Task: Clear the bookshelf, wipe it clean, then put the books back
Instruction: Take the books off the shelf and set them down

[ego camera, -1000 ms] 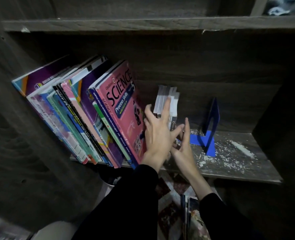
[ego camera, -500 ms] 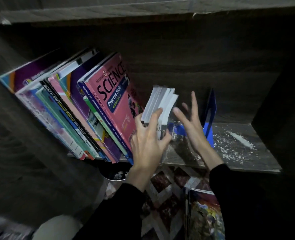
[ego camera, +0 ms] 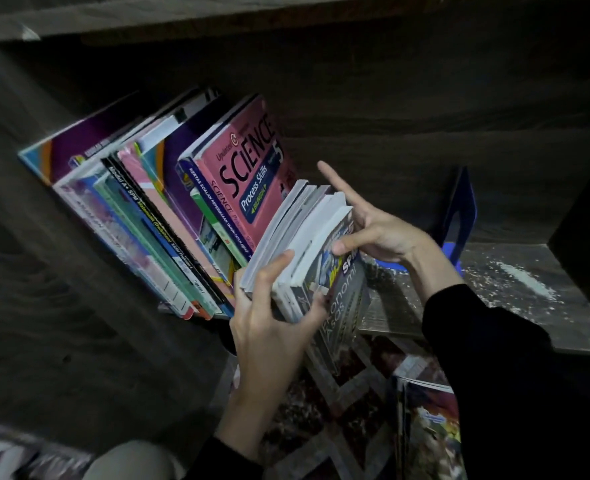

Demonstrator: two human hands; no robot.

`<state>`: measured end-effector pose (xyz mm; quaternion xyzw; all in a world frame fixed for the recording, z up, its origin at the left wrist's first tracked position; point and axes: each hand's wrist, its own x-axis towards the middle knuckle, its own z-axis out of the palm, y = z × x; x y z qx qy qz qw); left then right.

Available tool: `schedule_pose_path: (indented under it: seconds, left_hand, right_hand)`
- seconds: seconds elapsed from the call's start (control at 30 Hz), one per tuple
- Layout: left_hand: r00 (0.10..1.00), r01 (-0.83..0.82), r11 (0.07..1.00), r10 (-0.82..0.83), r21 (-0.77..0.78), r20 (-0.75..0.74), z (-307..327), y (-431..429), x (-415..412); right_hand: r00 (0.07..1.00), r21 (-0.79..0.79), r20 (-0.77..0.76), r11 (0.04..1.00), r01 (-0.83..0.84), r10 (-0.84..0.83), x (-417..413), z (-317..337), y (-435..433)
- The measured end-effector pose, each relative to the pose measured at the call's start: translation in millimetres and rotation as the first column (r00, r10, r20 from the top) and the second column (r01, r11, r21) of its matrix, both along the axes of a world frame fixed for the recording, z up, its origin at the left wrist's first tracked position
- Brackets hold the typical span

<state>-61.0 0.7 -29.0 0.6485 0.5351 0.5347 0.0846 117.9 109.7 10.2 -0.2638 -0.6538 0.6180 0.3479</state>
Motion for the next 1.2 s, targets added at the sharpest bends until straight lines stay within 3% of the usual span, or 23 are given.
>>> schedule_pose_path:
  seconds: [0.17, 0.27, 0.4, 0.57, 0.67, 0.8, 0.9, 1.07, 1.2]
  left_hand:
    - [0.95, 0.159, 0.986, -0.138, -0.053, 0.281, 29, 0, -5]
    - [0.871, 0.265, 0.962, -0.211, -0.062, 0.444, 46, -10, -3]
    - [0.709, 0.368, 0.914, -0.159, -0.169, 0.687, 40, -24, 11]
    - [0.76, 0.452, 0.797, -0.11, -0.4, 0.64, -12, -62, 30]
    - [0.8, 0.461, 0.739, -0.107, -0.491, 0.59, -62, -81, 47]
    - [0.815, 0.481, 0.604, -0.041, -0.635, 0.578, -134, -93, 76]
    - [0.836, 0.477, 0.495, -0.001, -0.726, 0.549, -182, -91, 104]
    - [0.822, 0.526, 0.381, 0.003, -0.76, 0.57, -244, -59, 155]
    - [0.812, 0.561, 0.365, -0.067, -0.743, 0.58, -284, -28, 191]
  right_hand:
    - [0.98, -0.006, -0.054, 0.982, 0.19, -0.19, 0, 7, -21]
    - [0.954, -0.005, -0.117, 0.961, 0.278, -0.277, 15, 17, -52]
    - [0.948, 0.116, 0.109, 0.951, 0.286, -0.298, 34, 18, -101]
    - [0.839, 0.1, 0.308, 0.892, 0.441, -0.449, 56, -34, -160]
    - [0.823, -0.058, 0.287, 0.849, 0.525, -0.49, 64, -88, -198]
    - [0.685, -0.174, 0.381, 0.68, 0.712, -0.62, 83, -179, -231]
    - [0.652, -0.256, 0.415, 0.606, 0.753, -0.635, 100, -240, -242]
    - [0.541, -0.267, 0.417, 0.47, 0.841, -0.731, 131, -306, -237]
    - [0.467, -0.173, 0.495, 0.444, 0.879, -0.733, 158, -339, -212]
